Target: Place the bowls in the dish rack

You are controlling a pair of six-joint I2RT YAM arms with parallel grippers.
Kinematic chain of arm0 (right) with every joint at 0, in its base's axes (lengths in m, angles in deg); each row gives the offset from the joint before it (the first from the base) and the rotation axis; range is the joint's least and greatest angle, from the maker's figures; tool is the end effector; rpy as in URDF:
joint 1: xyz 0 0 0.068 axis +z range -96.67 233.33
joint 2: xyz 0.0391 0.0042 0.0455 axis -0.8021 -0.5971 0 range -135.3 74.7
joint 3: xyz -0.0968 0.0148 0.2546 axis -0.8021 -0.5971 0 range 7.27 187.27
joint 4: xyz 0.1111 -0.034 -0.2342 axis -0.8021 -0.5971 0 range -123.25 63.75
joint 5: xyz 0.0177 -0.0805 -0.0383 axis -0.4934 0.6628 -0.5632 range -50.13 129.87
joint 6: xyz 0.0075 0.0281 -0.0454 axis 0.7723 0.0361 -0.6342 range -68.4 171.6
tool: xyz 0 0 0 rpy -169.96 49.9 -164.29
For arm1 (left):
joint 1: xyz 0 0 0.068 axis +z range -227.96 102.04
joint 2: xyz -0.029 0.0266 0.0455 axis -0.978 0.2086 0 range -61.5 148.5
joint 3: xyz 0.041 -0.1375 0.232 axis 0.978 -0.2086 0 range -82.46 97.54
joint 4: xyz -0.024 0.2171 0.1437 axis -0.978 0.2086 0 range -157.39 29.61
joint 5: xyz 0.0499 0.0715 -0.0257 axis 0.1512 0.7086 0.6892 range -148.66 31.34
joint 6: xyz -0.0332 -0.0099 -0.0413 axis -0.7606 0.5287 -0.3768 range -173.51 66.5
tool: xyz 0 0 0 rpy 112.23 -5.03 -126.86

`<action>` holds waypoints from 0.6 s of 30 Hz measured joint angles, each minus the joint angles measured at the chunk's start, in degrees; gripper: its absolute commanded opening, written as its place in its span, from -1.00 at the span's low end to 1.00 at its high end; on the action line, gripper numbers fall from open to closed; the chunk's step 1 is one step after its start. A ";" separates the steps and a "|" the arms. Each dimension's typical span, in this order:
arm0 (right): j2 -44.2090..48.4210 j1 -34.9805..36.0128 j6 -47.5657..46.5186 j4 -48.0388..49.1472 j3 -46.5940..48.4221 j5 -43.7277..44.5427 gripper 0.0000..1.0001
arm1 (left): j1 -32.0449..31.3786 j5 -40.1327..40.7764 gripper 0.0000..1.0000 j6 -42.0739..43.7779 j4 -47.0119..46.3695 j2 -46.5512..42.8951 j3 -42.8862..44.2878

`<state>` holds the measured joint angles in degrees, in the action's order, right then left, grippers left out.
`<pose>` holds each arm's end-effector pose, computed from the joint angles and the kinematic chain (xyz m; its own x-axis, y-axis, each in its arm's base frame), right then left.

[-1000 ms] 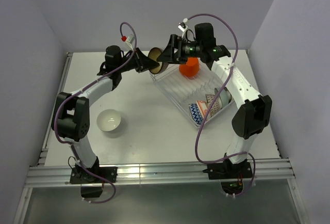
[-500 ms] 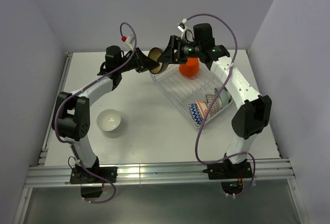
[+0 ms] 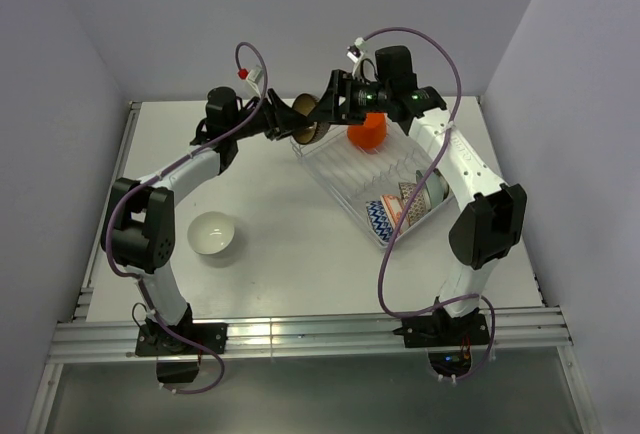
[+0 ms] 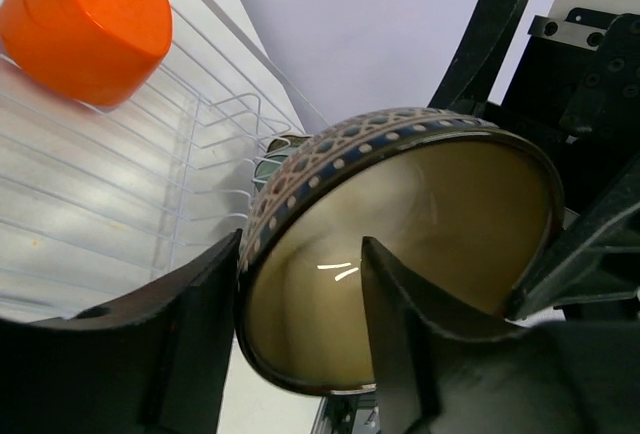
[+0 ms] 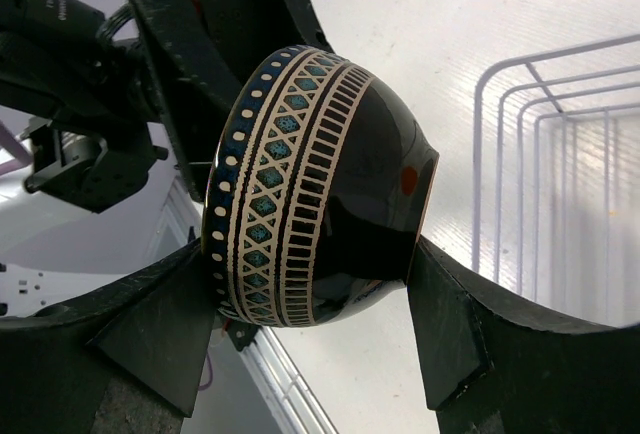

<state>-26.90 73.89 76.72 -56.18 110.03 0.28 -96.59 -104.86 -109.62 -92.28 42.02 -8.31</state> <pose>0.3719 0.1637 0.3882 -0.7450 0.0700 -0.6634 -0.5272 0.5475 0.6499 0.3926 -0.1594 0.2946 -0.7908 -0.3398 -0.5091 0.4420 0.2583 -0.8590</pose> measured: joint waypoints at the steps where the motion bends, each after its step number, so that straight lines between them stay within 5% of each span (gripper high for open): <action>1: 0.00 -0.24 -0.20 -0.28 0.00 0.26 -1.00 | 0.00 0.00 0.18 0.15 0.17 0.02 0.13; 7: 0.00 -1.64 -2.10 -2.10 0.00 2.99 -1.00 | 0.00 1.11 0.57 1.92 2.32 0.04 0.61; 18: -0.02 -3.19 -9.46 -6.36 -1.22 12.68 -1.00 | 0.50 4.70 0.82 8.85 9.97 0.02 2.93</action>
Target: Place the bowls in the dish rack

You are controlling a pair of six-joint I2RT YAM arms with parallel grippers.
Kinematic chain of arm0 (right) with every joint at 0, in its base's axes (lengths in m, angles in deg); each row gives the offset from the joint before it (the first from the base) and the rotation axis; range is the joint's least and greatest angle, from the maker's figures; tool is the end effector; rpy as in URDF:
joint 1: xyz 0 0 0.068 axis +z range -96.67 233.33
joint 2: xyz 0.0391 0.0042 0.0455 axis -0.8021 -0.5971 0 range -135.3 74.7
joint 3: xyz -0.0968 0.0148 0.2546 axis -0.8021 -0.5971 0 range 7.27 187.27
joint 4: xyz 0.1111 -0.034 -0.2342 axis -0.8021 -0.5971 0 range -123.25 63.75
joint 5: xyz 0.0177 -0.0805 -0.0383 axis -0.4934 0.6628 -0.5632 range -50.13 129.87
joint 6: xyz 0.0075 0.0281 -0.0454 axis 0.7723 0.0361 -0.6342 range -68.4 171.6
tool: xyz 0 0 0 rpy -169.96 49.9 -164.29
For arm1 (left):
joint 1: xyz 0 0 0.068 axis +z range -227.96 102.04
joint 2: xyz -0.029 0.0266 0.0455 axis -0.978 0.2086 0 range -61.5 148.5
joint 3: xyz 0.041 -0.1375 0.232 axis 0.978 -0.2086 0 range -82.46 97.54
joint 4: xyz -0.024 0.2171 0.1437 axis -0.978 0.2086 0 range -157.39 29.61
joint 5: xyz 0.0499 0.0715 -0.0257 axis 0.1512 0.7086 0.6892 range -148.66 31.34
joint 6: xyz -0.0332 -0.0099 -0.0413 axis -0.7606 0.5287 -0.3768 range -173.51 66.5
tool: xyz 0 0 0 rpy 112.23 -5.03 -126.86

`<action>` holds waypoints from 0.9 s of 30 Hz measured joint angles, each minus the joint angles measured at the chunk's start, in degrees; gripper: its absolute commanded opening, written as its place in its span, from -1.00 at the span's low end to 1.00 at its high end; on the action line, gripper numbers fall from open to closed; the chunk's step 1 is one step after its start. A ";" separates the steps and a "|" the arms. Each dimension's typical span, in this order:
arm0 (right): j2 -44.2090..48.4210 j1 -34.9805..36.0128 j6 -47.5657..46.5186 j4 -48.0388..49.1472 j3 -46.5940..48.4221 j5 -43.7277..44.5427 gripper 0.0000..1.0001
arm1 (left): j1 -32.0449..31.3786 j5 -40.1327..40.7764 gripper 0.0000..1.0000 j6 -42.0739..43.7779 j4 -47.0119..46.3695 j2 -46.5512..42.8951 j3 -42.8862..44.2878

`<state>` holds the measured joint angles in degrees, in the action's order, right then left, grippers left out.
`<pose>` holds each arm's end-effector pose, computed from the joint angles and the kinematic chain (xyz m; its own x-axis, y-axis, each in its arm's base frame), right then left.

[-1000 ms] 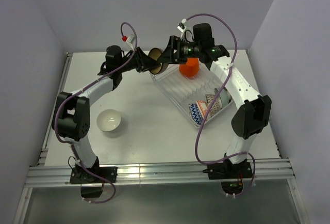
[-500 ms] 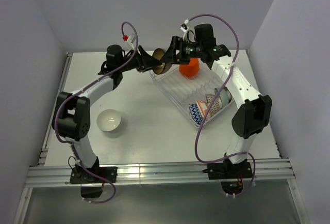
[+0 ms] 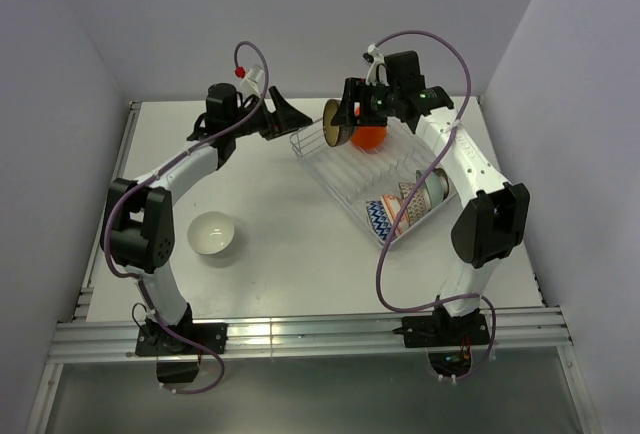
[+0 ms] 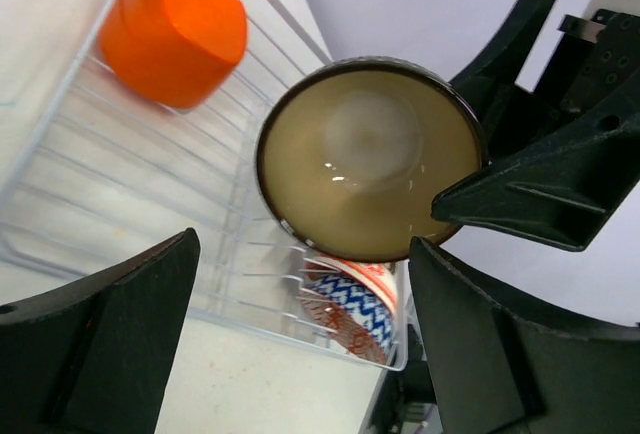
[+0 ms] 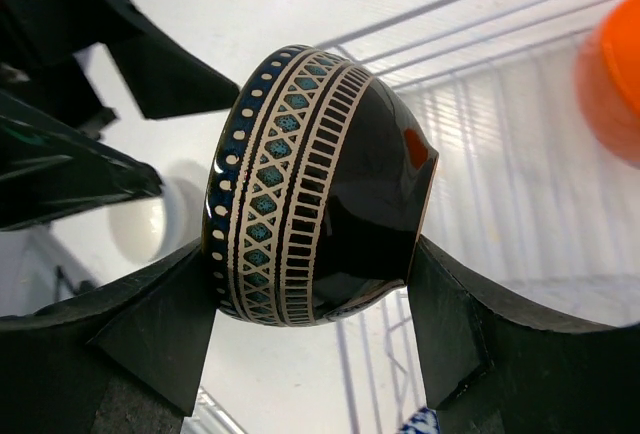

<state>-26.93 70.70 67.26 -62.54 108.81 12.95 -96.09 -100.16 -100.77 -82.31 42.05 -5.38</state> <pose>0.3802 0.1357 0.3690 -0.7109 0.0298 -0.7026 -0.4384 0.7624 0.4759 0.3980 -0.1551 0.2945 -0.7534 -0.3322 -0.5675 0.4371 0.3918 -0.8096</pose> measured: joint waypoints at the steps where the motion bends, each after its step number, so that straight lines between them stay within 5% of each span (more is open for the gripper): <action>1: 0.00 0.00 -0.63 -0.28 0.00 0.76 -1.00 | 0.28 0.22 0.84 0.70 0.57 0.00 0.11; 27: -8.74 4.22 -23.10 -3.28 -0.79 25.70 -1.00 | 11.37 0.79 0.93 8.70 12.70 -4.68 0.17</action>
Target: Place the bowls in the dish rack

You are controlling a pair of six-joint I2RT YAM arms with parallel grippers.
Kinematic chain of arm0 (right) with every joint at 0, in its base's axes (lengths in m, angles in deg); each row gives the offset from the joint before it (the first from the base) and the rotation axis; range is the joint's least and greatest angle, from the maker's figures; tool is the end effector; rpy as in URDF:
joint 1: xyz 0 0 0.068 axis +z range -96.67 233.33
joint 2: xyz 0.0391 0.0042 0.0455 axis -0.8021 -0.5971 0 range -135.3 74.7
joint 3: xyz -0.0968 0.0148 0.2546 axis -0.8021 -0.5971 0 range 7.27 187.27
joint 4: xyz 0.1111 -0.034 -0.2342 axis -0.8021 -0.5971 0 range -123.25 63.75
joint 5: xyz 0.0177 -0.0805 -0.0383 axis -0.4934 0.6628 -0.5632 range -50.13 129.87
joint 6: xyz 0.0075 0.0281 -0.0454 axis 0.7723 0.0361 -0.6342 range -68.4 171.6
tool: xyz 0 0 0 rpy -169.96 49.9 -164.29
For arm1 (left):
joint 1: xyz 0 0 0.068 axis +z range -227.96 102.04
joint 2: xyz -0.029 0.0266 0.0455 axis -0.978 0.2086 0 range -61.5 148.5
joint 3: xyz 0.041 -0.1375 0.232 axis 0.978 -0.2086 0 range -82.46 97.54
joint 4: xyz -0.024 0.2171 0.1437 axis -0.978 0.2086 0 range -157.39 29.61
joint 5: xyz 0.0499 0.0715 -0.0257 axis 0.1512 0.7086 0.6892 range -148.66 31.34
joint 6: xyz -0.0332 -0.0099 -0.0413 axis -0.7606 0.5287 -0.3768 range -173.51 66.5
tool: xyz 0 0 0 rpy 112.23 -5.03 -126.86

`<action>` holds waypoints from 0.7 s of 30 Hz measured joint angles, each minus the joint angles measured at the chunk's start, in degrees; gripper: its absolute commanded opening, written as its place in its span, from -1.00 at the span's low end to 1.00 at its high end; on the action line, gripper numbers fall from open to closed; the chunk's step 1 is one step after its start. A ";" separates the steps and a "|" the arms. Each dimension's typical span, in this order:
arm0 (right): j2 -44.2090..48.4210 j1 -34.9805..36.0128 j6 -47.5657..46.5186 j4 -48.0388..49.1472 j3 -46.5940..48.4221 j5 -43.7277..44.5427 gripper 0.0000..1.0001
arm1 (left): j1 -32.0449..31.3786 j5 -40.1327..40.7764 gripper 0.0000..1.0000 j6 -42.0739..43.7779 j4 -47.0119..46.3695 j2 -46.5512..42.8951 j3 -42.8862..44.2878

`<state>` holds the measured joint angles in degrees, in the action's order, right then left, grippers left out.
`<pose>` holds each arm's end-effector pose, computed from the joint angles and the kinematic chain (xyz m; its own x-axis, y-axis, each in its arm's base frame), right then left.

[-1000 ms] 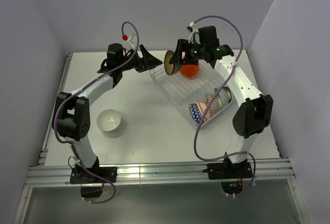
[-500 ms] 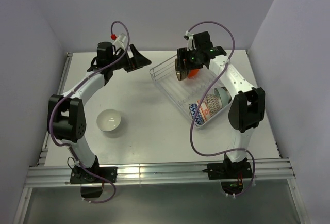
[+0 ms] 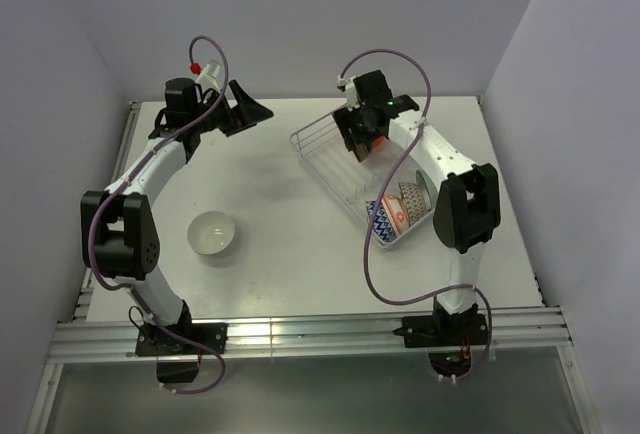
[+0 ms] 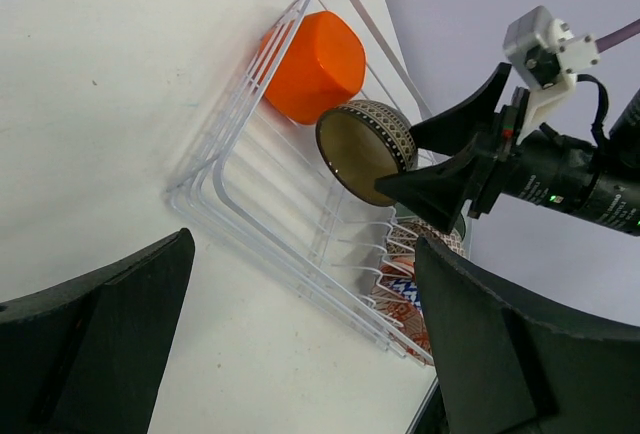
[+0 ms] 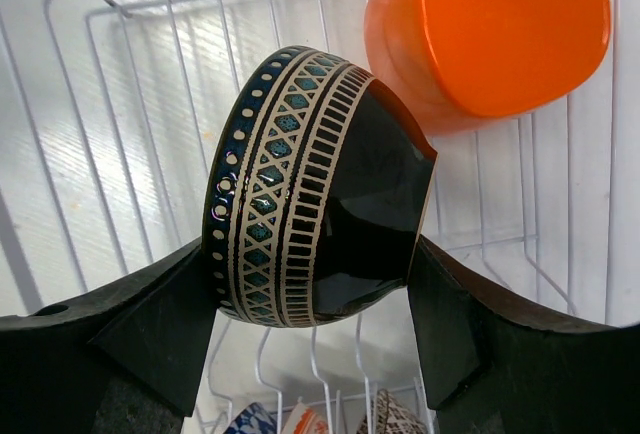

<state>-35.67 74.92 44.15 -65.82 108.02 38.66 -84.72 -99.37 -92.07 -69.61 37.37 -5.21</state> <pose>0.4042 0.1607 0.2963 -0.6486 -0.3960 -0.6500 -0.4687 0.8807 -0.0688 0.4003 -0.0708 0.3063 -0.6943 -0.3935 -0.6025 0.3418 0.5564 -0.7573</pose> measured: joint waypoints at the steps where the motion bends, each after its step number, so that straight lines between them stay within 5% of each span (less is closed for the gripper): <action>1: -0.22 0.22 -0.79 -0.13 0.00 0.72 -1.00 | 0.00 0.02 0.93 0.02 0.02 -0.07 -0.07; 21: -2.51 6.12 -16.24 3.34 -9.31 17.64 -1.00 | 0.22 0.07 0.93 0.35 0.31 -1.75 -1.11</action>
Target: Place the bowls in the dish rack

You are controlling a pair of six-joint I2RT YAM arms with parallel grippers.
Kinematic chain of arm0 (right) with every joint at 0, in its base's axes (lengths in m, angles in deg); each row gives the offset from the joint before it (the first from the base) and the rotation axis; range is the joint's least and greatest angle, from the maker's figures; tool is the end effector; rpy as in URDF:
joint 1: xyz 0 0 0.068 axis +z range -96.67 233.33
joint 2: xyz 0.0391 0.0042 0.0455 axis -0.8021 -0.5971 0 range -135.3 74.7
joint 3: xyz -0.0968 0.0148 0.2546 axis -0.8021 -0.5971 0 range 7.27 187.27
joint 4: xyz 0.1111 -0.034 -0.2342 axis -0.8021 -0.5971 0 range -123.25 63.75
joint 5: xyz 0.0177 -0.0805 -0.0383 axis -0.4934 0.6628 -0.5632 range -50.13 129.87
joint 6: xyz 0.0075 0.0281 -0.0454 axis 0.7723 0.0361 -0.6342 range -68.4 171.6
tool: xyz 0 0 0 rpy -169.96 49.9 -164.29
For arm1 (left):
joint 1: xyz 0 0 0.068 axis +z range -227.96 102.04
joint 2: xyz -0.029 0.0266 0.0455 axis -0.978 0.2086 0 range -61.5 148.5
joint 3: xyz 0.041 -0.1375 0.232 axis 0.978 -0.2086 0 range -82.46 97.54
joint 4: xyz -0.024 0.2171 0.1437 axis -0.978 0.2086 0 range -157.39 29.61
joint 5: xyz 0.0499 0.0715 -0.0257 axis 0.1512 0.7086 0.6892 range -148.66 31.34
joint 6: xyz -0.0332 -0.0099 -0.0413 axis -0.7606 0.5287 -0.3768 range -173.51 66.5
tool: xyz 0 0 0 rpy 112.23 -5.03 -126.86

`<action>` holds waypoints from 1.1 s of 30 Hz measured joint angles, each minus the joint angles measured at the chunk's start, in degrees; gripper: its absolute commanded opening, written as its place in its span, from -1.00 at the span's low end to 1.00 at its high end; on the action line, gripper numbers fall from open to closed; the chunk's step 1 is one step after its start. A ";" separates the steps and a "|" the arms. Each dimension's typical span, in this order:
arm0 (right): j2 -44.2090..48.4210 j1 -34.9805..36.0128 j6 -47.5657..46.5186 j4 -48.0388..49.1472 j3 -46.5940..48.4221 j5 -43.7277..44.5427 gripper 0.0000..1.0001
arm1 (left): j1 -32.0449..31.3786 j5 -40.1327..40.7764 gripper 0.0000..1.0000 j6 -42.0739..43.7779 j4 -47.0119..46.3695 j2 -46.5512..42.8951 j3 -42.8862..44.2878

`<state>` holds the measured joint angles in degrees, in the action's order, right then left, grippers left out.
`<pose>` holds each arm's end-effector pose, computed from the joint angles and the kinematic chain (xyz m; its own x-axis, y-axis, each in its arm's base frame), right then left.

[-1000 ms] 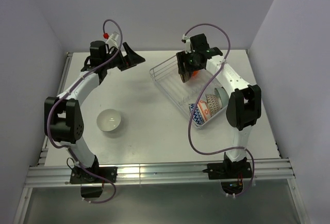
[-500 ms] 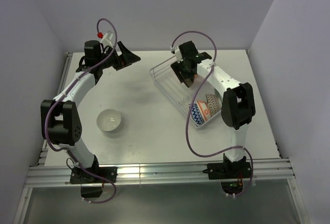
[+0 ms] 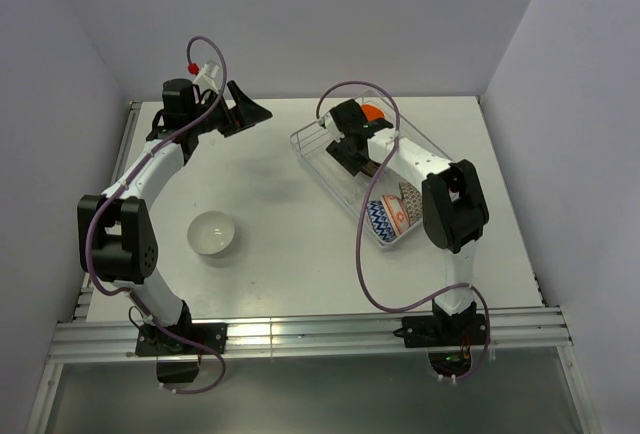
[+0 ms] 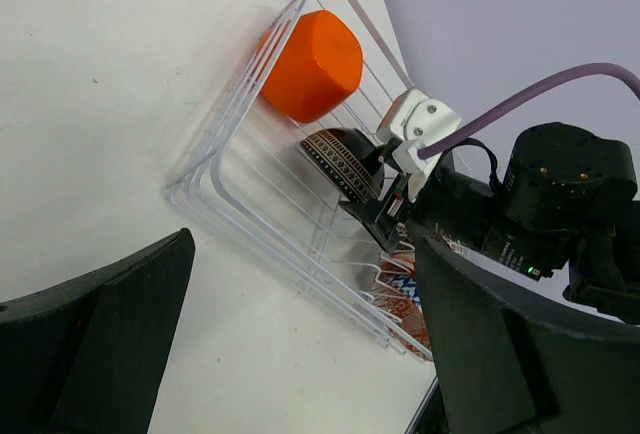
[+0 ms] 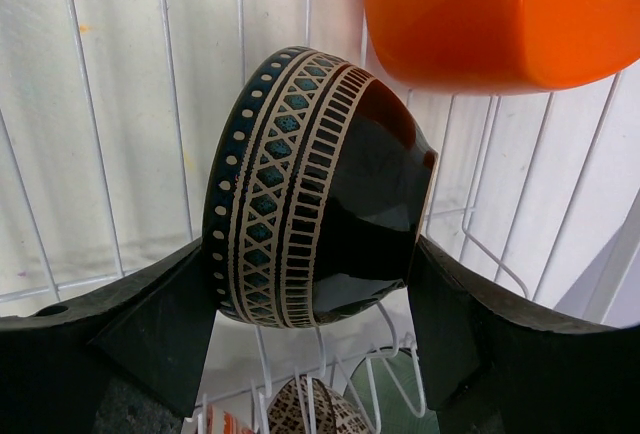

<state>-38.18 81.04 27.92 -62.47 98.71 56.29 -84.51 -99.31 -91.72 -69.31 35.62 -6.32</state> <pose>0.3857 0.1912 0.2317 -0.5598 -0.7290 -0.3939 -0.5863 0.6844 -0.4335 0.3932 -0.0684 0.3108 -0.6868 -0.3935 -0.6111 0.3479 0.5602 -0.7518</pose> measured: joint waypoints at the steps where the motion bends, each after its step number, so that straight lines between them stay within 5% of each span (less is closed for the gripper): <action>1: 0.00 0.22 -0.28 0.09 -0.09 0.48 -1.00 | 0.00 0.00 0.93 0.09 0.09 0.00 0.00; 33: 0.00 0.90 -5.57 4.35 -2.27 7.08 -1.00 | 1.51 -0.68 0.93 0.13 0.48 0.00 0.00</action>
<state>-38.18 81.93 22.34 -58.13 96.44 63.38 -83.00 -99.98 -91.59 -68.83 35.62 -6.32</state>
